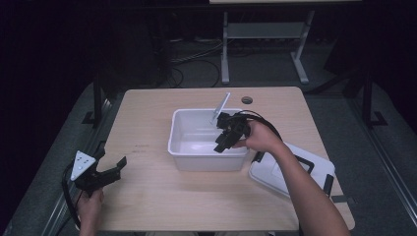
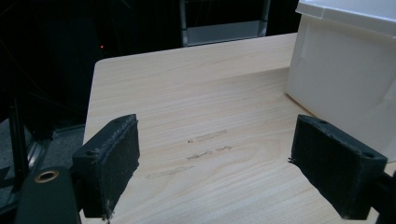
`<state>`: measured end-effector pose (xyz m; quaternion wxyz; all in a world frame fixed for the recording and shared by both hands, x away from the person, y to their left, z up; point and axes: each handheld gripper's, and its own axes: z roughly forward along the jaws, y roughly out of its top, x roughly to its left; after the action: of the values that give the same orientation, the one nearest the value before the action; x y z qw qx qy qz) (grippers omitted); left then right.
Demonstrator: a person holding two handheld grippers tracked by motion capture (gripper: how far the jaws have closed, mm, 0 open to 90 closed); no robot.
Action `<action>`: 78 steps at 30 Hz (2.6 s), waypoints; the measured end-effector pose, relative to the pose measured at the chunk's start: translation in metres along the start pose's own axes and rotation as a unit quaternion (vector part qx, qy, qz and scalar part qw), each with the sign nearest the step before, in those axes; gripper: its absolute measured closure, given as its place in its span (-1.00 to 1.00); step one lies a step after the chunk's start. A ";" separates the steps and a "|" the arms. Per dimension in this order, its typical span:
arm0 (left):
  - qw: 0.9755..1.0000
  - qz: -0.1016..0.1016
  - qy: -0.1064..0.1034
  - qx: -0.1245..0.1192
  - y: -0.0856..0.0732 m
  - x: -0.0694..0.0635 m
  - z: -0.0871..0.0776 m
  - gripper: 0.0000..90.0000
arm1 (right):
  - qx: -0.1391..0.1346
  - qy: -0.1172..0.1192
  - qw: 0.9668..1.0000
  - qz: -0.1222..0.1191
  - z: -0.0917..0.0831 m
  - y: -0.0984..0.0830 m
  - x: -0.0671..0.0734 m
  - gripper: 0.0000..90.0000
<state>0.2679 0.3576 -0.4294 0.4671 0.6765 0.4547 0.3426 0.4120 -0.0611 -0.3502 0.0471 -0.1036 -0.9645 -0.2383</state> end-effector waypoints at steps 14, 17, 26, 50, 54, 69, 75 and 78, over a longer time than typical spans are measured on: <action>1.000 0.001 0.001 -0.001 0.000 0.000 0.000 -0.67 | -0.020 -0.024 1.000 0.002 -0.034 -0.005 0.005 0.24; 1.000 0.002 0.001 -0.001 0.000 -0.001 0.000 -0.67 | -0.022 -0.028 0.999 0.004 -0.040 -0.008 0.007 0.24; 1.000 0.003 0.000 0.000 0.000 -0.001 0.000 -0.67 | -0.021 -0.046 0.999 0.012 -0.059 -0.019 0.010 0.21; 1.000 0.006 0.001 0.001 0.000 -0.003 0.001 -0.67 | -0.033 -0.084 0.995 0.051 -0.092 -0.067 0.017 0.14; 1.000 0.007 0.001 0.001 0.000 -0.003 0.001 -0.67 | -0.035 -0.089 0.994 0.059 -0.097 -0.076 0.017 0.14; 1.000 0.010 0.001 0.003 0.000 -0.003 0.001 -0.67 | -0.039 -0.101 0.989 0.100 -0.098 -0.120 0.015 0.09; 1.000 0.007 0.003 0.001 0.000 -0.002 0.001 -0.67 | -0.036 -0.108 0.987 0.117 -0.094 -0.137 0.013 0.07; 1.000 0.006 0.003 0.001 0.000 -0.003 0.001 -0.67 | -0.033 -0.111 0.986 0.123 -0.092 -0.145 0.012 0.07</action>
<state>0.2681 0.3547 -0.4299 0.4631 0.6784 0.4524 0.3473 0.3721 -0.2275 -0.3324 -0.0343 -0.2490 -0.9352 -0.2494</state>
